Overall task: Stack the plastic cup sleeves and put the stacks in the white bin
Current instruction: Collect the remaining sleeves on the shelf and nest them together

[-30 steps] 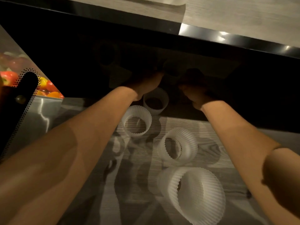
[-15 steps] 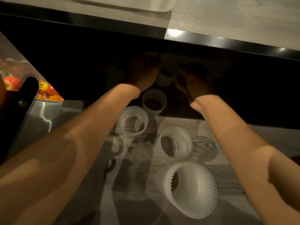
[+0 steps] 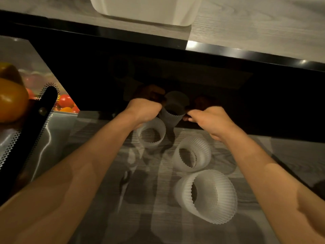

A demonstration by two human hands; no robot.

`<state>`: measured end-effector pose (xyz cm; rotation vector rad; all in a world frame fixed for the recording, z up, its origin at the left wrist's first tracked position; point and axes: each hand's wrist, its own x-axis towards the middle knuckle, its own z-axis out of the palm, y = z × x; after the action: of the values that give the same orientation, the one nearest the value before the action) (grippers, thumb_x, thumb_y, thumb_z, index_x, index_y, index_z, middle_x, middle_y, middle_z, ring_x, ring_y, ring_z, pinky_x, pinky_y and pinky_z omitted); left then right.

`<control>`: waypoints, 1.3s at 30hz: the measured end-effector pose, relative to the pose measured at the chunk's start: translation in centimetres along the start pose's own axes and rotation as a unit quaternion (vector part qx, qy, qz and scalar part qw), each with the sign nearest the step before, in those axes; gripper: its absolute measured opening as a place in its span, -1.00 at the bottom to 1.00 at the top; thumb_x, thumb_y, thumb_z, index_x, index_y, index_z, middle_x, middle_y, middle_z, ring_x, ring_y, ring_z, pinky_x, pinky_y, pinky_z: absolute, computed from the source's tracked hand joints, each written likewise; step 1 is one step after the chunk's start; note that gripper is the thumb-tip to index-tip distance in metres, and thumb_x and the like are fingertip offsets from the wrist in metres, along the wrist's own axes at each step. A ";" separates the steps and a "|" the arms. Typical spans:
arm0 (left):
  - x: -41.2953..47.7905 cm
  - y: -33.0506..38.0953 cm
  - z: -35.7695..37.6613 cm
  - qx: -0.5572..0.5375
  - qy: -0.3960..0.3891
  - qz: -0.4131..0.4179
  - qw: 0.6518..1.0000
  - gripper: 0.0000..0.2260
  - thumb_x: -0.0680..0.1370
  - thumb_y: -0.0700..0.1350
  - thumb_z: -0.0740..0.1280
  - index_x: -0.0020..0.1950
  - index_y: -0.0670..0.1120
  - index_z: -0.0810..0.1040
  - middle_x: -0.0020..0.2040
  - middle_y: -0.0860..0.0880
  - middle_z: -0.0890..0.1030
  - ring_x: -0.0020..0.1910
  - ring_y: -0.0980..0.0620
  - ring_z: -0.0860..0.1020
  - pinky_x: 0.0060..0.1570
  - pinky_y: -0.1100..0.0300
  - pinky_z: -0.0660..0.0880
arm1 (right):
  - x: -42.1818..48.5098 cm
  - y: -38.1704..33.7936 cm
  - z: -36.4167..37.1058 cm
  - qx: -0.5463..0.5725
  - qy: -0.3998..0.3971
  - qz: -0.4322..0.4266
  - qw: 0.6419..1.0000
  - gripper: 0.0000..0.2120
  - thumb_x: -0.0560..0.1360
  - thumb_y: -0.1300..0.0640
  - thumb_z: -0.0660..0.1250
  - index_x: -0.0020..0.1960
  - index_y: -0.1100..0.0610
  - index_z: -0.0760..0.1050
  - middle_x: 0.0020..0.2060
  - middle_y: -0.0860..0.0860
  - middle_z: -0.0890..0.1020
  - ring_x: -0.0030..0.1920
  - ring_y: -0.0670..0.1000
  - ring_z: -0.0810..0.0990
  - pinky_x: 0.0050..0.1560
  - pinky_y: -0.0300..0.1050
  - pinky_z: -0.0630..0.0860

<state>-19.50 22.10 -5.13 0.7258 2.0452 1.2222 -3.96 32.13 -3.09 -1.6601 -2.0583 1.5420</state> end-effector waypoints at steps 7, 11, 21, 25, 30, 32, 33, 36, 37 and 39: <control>-0.2 1.1 -0.2 0.037 -0.014 0.037 0.999 -0.77 0.61 -0.24 0.33 0.26 -0.14 0.59 0.21 -0.06 0.58 0.18 -0.01 0.53 0.25 0.07 0.51 | 0.2 -1.2 0.0 0.002 0.026 0.039 0.999 -0.80 0.49 0.14 0.42 0.06 0.21 0.61 0.06 0.15 0.65 0.02 0.06 0.61 0.10 -0.07 0.55; 0.4 1.3 0.0 0.000 0.005 0.030 1.000 -0.75 0.62 -0.17 0.34 0.30 -0.13 0.56 0.28 -0.14 0.57 0.26 -0.10 0.53 0.29 -0.05 0.50 | 1.2 -1.1 0.1 0.043 0.035 0.037 0.998 -0.67 0.39 0.11 0.45 0.14 0.17 0.60 0.06 0.12 0.66 0.11 0.12 0.64 0.24 0.04 0.57; 0.4 -0.6 0.1 0.041 0.017 -0.003 0.999 -0.80 0.58 -0.22 0.37 0.20 -0.08 0.61 0.13 -0.04 0.62 0.12 -0.02 0.59 0.18 0.02 0.58 | -0.2 -0.8 -0.4 -0.070 0.000 0.007 0.997 -0.79 0.53 0.06 0.41 -0.01 0.21 0.67 -0.04 0.08 0.68 -0.05 -0.03 0.62 0.02 -0.10 0.57; 0.0 -0.9 -0.6 0.149 0.019 -0.003 0.989 -0.81 0.59 -0.20 0.33 0.19 -0.08 0.61 0.16 -0.05 0.60 0.13 -0.04 0.57 0.16 0.05 0.56 | -0.3 -1.9 0.0 -0.267 -0.052 -0.009 0.962 -0.63 0.62 -0.10 0.25 0.13 0.16 0.65 0.07 0.08 0.65 0.05 0.00 0.57 0.00 -0.10 0.49; 0.8 -1.6 -2.7 0.141 0.185 -0.066 0.970 -0.67 0.61 0.00 0.30 0.33 -0.10 0.49 0.23 -0.12 0.56 0.19 -0.14 0.55 0.08 0.07 0.52 | 0.8 -4.5 1.6 -0.335 -0.058 -0.081 0.937 -0.66 0.67 -0.01 0.20 0.33 0.18 0.48 0.22 0.12 0.53 0.27 0.13 0.51 0.10 -0.13 0.40; 1.1 -2.2 -3.6 0.053 0.210 -0.099 0.971 -0.61 0.62 -0.02 0.29 0.42 -0.12 0.42 0.32 -0.13 0.52 0.28 -0.14 0.50 0.05 0.18 0.42 | 1.9 -5.6 3.5 -0.324 -0.031 -0.199 0.924 -0.71 0.67 0.07 0.23 0.31 0.19 0.52 0.22 0.14 0.57 0.25 0.13 0.54 0.06 -0.19 0.38; 1.4 -2.6 -3.7 0.000 0.212 -0.116 0.970 -0.58 0.64 -0.03 0.27 0.47 -0.13 0.38 0.37 -0.13 0.48 0.32 -0.14 0.46 0.01 0.26 0.35 | 2.3 -6.2 4.6 -0.318 -0.026 -0.236 0.918 -0.72 0.66 0.12 0.26 0.32 0.18 0.51 0.25 0.14 0.56 0.27 0.13 0.53 0.09 -0.20 0.38; 2.1 -3.4 -4.1 -0.180 0.228 -0.184 0.939 -0.59 0.66 -0.06 0.25 0.49 -0.13 0.34 0.39 -0.11 0.44 0.29 -0.13 0.46 -0.07 0.37 0.37 | 3.5 -7.4 7.5 -0.301 -0.050 -0.279 0.910 -0.56 0.62 0.20 0.30 0.48 0.11 0.36 0.41 0.12 0.43 0.40 0.16 0.42 0.34 -0.07 0.41; 2.1 -3.2 -4.2 -0.225 0.217 -0.210 0.926 -0.62 0.65 -0.06 0.29 0.45 -0.11 0.38 0.35 -0.11 0.46 0.24 -0.13 0.48 0.04 0.27 0.48 | 3.9 -7.7 8.2 -0.309 -0.061 -0.278 0.907 -0.50 0.61 0.21 0.30 0.53 0.09 0.30 0.46 0.13 0.39 0.43 0.18 0.40 0.39 0.00 0.42; 1.8 -2.7 -4.6 -0.316 0.189 -0.254 0.894 -0.66 0.62 -0.09 0.34 0.39 -0.10 0.45 0.25 -0.11 0.50 0.15 -0.11 0.52 0.05 0.01 0.60 | 4.8 -8.3 9.2 -0.314 -0.090 -0.268 0.907 -0.40 0.61 0.25 0.28 0.60 0.05 0.17 0.51 0.13 0.32 0.46 0.20 0.38 0.37 0.02 0.44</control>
<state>-24.53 19.78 -6.34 -0.3636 1.7646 1.6436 -17.15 30.75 -4.04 -0.9109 -2.9899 0.9257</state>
